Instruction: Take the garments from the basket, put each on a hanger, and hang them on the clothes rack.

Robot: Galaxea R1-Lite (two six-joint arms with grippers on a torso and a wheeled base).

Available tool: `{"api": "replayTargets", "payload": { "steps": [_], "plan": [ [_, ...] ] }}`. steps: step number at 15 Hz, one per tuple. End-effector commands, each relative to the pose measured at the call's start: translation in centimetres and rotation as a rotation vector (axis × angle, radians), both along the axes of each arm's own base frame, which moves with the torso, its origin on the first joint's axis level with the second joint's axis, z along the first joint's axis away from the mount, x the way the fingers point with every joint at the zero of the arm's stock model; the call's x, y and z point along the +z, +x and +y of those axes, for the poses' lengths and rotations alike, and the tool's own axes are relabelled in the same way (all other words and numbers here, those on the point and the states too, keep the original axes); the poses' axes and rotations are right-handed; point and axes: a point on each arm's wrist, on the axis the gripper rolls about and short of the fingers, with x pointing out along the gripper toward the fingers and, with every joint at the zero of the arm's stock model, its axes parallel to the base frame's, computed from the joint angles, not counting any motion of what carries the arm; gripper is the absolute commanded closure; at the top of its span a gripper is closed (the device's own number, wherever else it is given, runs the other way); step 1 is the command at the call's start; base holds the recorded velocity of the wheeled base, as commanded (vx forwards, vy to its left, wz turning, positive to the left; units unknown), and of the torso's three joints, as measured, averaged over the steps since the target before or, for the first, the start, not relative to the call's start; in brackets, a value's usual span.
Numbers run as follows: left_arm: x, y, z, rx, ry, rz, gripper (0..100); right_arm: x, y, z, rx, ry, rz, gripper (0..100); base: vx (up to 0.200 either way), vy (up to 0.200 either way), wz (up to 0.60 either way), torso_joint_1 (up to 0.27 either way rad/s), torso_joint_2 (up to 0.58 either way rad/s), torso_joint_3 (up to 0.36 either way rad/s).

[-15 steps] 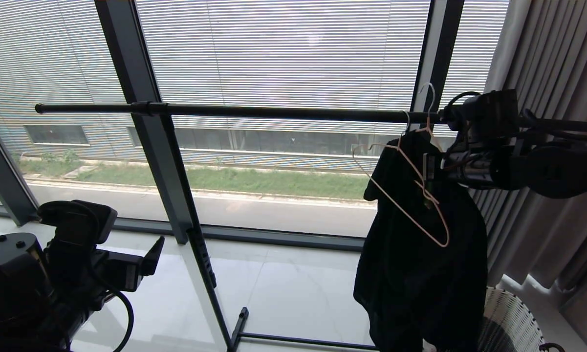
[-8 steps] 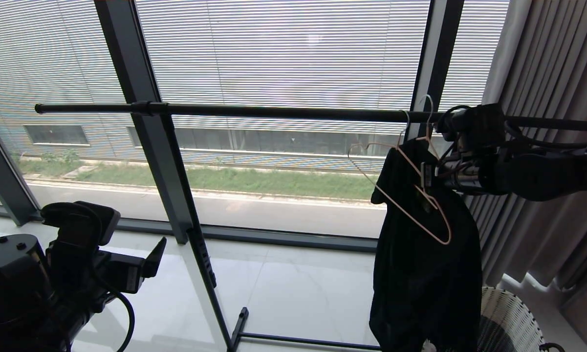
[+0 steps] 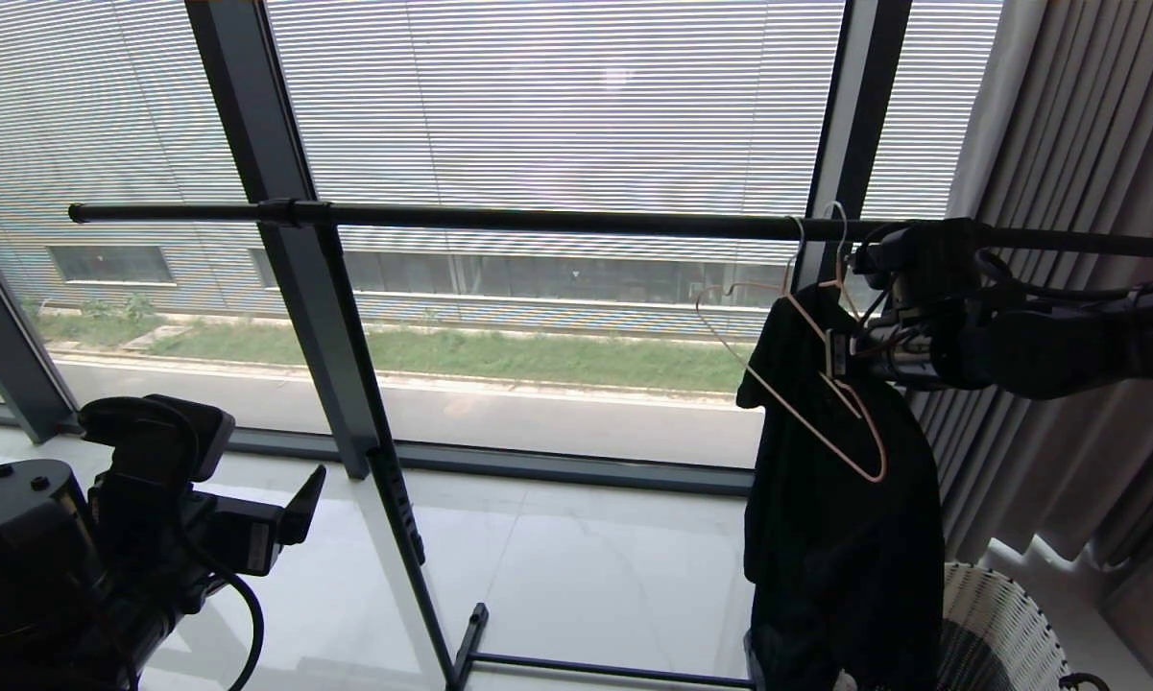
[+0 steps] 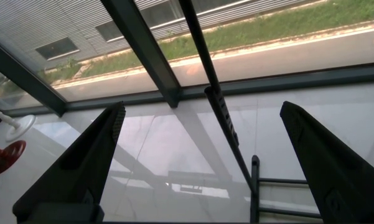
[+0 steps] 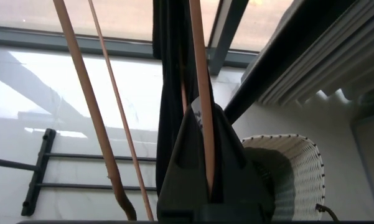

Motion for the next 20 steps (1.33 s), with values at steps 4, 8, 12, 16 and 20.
{"api": "replayTargets", "payload": {
  "steps": [4,8,12,16,20],
  "plan": [
    [0.0,0.0,0.0,0.001,0.001,-0.002,0,-0.3,0.1,0.0,-0.001,-0.004,0.009,100,0.0,0.0,0.0,0.0,0.0,0.0],
    [0.1,-0.1,0.0,0.001,0.0,-0.005,0,-0.3,0.1,0.0,-0.001,-0.004,0.009,100,0.0,0.0,0.0,0.0,0.0,0.0],
    [0.1,-0.1,0.0,0.001,-0.001,-0.008,0,-0.4,0.2,0.0,-0.003,-0.004,0.011,100,0.0,0.0,0.0,0.0,0.0,0.0],
    [0.2,-0.1,0.0,0.001,-0.001,-0.009,0,-0.3,0.3,0.0,-0.003,-0.001,0.002,0,0.0,0.0,0.0,0.0,0.0,0.0],
    [0.3,-0.2,0.0,0.001,-0.002,-0.015,0,0.6,0.4,0.1,-0.003,0.01,-0.026,0,0.0,0.0,0.0,0.0,0.0,0.0]
  ]
}}
